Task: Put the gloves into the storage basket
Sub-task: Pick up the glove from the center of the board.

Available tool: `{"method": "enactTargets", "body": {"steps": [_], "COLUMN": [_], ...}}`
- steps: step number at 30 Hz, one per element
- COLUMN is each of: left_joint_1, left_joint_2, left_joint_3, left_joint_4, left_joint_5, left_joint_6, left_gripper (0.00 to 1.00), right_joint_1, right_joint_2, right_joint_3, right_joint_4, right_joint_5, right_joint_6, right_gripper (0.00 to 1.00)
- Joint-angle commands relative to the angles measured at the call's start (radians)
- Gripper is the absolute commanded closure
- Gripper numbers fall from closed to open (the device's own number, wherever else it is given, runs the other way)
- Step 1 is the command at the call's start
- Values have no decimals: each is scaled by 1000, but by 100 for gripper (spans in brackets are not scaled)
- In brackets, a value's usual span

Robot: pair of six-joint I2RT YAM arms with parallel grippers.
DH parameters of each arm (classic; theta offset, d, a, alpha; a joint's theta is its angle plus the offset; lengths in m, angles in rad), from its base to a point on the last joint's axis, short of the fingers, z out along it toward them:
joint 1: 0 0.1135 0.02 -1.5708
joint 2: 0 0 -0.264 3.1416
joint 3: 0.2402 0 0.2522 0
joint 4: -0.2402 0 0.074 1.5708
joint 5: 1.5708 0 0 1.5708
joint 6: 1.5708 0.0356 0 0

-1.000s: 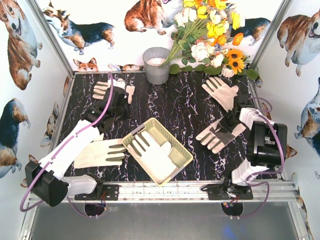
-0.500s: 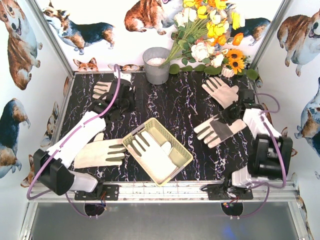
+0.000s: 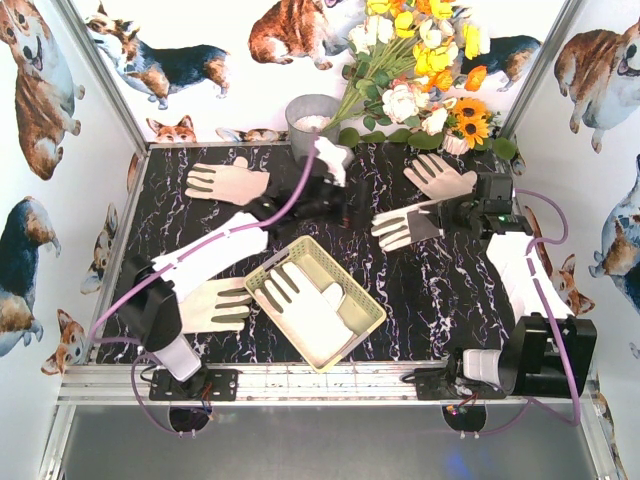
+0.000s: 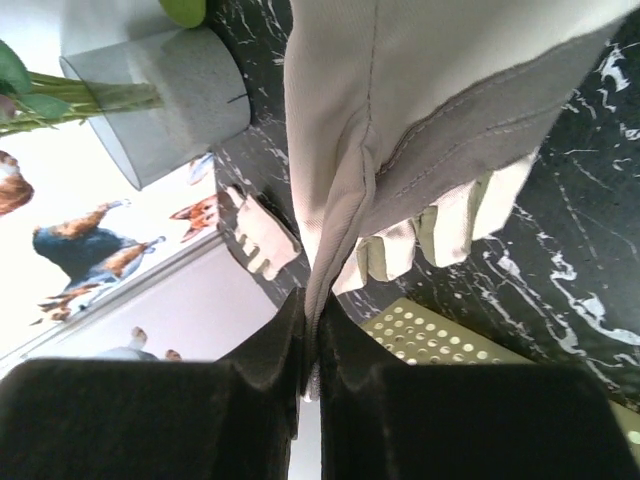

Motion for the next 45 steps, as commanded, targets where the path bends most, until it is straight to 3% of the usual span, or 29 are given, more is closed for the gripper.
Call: {"method": "enactTargets", "body": {"steps": [1, 9, 15, 17, 23, 28, 30, 33, 35, 36, 42, 45], "left_joint_1": [-24, -9, -19, -20, -18, -27, -31, -38, -38, -38, -25, -4], "left_joint_2": [51, 114, 195, 209, 279, 342, 363, 354, 326, 312, 238, 199], "left_joint_3": [25, 85, 313, 322, 424, 486, 502, 461, 402, 373, 268, 187], "left_joint_4": [169, 149, -4, 12, -48, -60, -52, 4, 43, 49, -53, -44], "left_joint_5": [153, 127, 201, 252, 344, 414, 425, 426, 422, 424, 436, 462], "left_joint_6": [-38, 75, 315, 360, 471, 477, 463, 423, 390, 384, 431, 395], "left_gripper": [3, 0, 0, 0, 0, 0, 10, 53, 90, 99, 100, 100], "right_joint_1": [6, 8, 13, 21, 24, 28, 34, 35, 35, 35, 39, 37], "right_joint_2": [-39, -71, -110, -131, -185, -210, -228, -245, -254, -260, -281, -275], "right_joint_3": [68, 81, 140, 149, 191, 207, 200, 194, 187, 176, 141, 161], "right_joint_4": [69, 103, 22, 2, -30, -57, -64, -109, -139, -139, -100, -66], "right_joint_5": [9, -85, -127, -136, -195, -223, -227, -220, -206, -197, -187, -235], "right_joint_6": [148, 259, 238, 246, 247, 244, 246, 203, 163, 142, -56, -239], "right_gripper": [100, 100, 100, 100, 100, 100, 100, 100, 100, 99, 65, 54]}}
